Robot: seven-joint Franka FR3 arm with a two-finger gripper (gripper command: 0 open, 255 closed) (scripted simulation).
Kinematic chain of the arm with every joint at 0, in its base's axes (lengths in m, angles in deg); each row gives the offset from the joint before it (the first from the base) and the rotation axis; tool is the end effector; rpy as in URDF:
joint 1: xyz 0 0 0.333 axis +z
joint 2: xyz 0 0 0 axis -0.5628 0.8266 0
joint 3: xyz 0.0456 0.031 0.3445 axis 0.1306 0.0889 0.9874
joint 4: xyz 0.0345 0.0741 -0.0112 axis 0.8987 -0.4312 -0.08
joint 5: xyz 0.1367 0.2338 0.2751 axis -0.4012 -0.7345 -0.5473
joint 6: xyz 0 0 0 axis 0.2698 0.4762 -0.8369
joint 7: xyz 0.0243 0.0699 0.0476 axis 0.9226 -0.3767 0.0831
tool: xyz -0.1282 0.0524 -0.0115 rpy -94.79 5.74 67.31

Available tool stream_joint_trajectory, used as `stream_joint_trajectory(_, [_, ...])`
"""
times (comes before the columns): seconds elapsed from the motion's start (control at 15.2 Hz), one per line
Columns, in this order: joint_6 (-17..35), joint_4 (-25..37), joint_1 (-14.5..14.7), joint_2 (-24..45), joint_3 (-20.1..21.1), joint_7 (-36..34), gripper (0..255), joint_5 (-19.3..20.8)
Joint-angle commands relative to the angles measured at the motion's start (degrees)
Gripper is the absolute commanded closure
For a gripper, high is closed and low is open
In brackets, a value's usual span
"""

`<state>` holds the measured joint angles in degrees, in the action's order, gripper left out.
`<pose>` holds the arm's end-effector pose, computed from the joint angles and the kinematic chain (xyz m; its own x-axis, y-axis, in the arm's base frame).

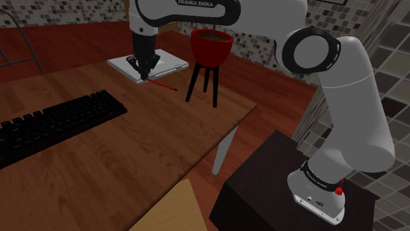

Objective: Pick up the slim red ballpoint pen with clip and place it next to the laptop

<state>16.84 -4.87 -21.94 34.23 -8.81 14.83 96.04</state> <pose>0.7067 0.3170 0.4500 0.9945 0.0945 0.0458 0.0976 -0.9927 -0.0712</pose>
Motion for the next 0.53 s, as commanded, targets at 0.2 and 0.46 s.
stream_joint_trajectory(0.2, [4.2,-4.7,-0.8,-0.4,0.0,-0.2,255,0.0])
stream_joint_trajectory(0.46, [7.3,-7.9,-1.3,-0.5,0.0,-0.3,255,0.1])
